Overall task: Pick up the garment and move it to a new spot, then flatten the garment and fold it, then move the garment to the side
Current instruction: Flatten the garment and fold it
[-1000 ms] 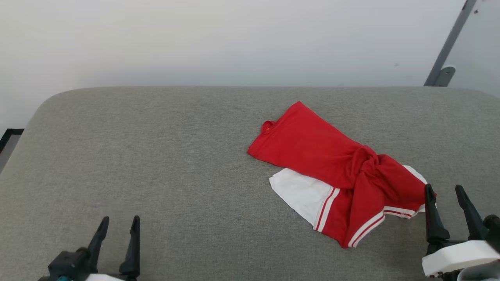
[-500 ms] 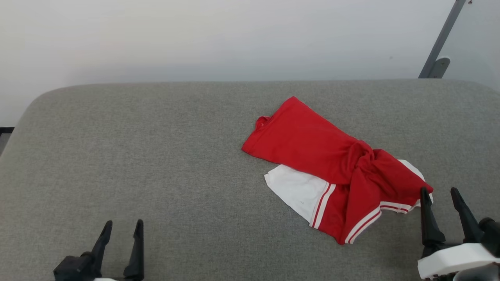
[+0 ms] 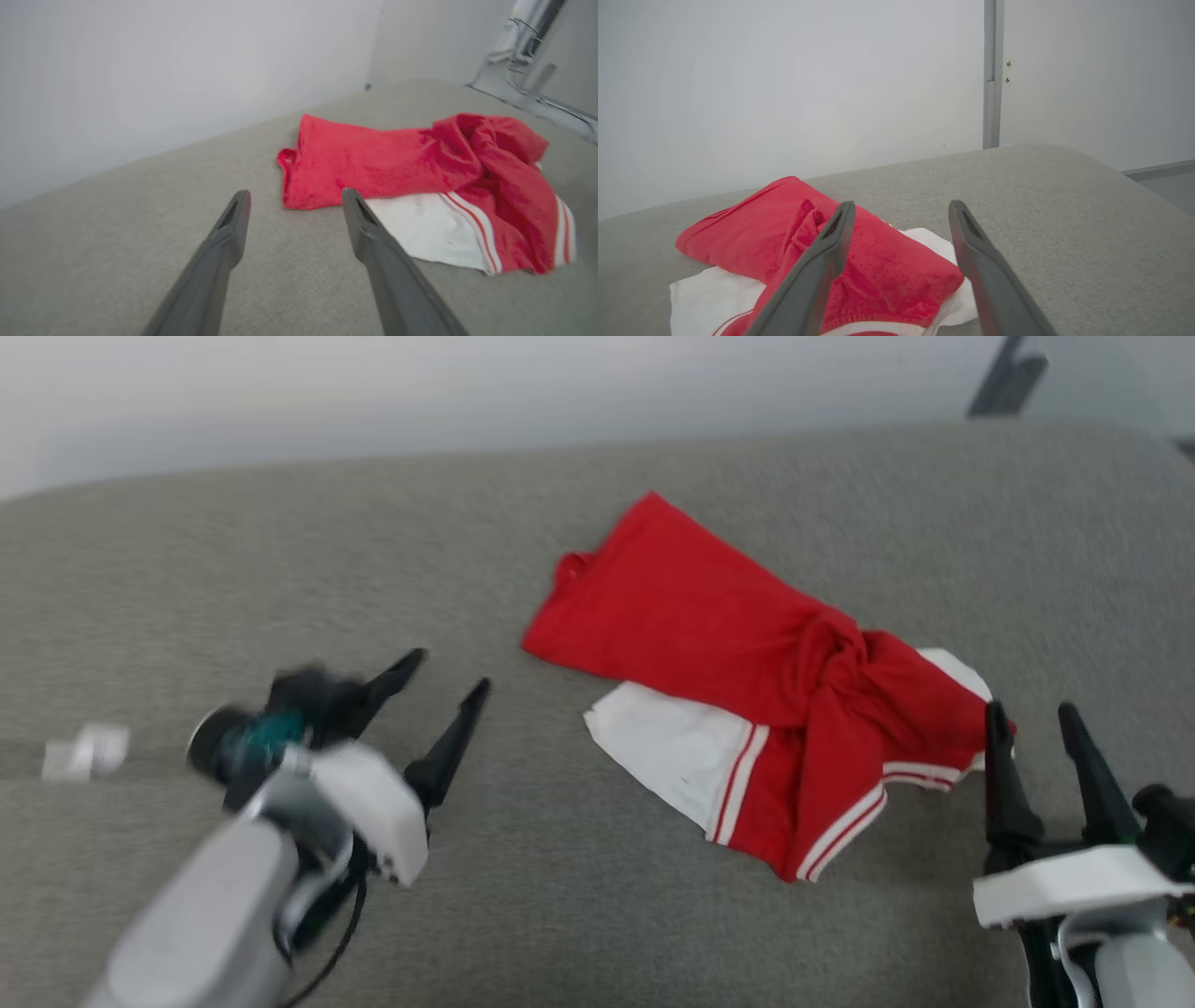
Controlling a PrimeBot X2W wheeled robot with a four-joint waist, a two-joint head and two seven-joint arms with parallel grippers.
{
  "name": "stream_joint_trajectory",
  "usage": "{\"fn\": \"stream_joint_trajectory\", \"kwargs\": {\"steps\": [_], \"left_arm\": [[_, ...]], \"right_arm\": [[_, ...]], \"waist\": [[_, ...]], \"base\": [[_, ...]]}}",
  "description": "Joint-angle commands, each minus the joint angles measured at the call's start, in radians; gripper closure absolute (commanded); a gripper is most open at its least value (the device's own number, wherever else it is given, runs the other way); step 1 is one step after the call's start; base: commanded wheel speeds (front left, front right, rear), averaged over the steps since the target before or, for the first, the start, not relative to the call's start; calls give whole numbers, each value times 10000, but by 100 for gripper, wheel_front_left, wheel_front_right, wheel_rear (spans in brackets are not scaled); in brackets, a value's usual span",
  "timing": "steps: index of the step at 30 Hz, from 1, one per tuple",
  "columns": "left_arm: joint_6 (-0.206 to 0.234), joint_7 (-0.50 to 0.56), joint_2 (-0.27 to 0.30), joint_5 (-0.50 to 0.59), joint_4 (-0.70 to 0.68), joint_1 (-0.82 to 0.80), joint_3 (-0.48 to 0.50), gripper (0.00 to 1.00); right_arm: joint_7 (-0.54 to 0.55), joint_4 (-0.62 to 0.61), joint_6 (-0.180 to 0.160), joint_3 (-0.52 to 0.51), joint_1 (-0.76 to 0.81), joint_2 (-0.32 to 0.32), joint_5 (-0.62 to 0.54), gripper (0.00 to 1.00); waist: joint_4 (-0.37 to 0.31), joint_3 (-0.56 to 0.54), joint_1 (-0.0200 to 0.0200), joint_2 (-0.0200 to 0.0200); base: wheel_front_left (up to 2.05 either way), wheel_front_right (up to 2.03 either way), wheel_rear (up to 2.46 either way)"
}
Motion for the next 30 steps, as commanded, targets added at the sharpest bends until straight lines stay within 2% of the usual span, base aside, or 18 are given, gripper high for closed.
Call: {"fn": "stream_joint_trajectory", "kwargs": {"steps": [1,3,7,11,15,21,22,23,24,25,30], "left_arm": [[-16,916,342,-949,155,-674,-571,0],[-6,2320,916,-2027,90,-1571,-1664,0],[1,4694,1920,-4347,-178,-2886,-2989,0],[1,6208,2468,-5953,-280,-3748,-3598,0],[1,6795,2714,-6601,-150,-4205,-4031,0],[2,6834,2567,-7166,109,-4309,-4761,0],[2,6814,2542,-7165,162,-4350,-4879,8],[3,6761,2523,-7189,217,-4410,-4978,36],[3,6706,2509,-7221,305,-4455,-5044,88],[3,6655,2488,-7260,368,-4509,-5128,100],[3,6143,2543,-7450,665,-4762,-5162,100]], "right_arm": [[-47,-73,0,13,-284,101,62,0],[-47,-96,0,29,-472,223,131,0],[-47,-73,0,112,-803,483,262,0],[-48,32,0,147,-1036,688,390,0],[-47,90,0,239,-1232,815,528,0],[-47,144,0,282,-1394,846,723,0],[-47,143,0,273,-1402,845,766,0],[-47,137,0,262,-1410,845,799,0],[-47,130,0,246,-1410,846,820,0],[-47,124,0,216,-1406,845,818,0],[-47,136,0,141,-1385,844,723,0]], "waist": [[-591,690,0,-1],[-868,1062,0,-1],[-1449,1730,0,-1],[-1978,2152,0,-1],[-2434,2398,0,-1],[-2837,2551,0,-1],[-2855,2560,0,-1],[-2863,2568,0,-1],[-2857,2572,0,-1],[-2833,2566,0,-1],[-2571,2438,0,-1]], "base": [[0,0,0],[0,0,0],[0,0,0],[0,0,0],[0,0,0],[0,0,0],[0,0,0],[0,0,0],[0,0,0],[0,0,0],[0,0,0]]}}
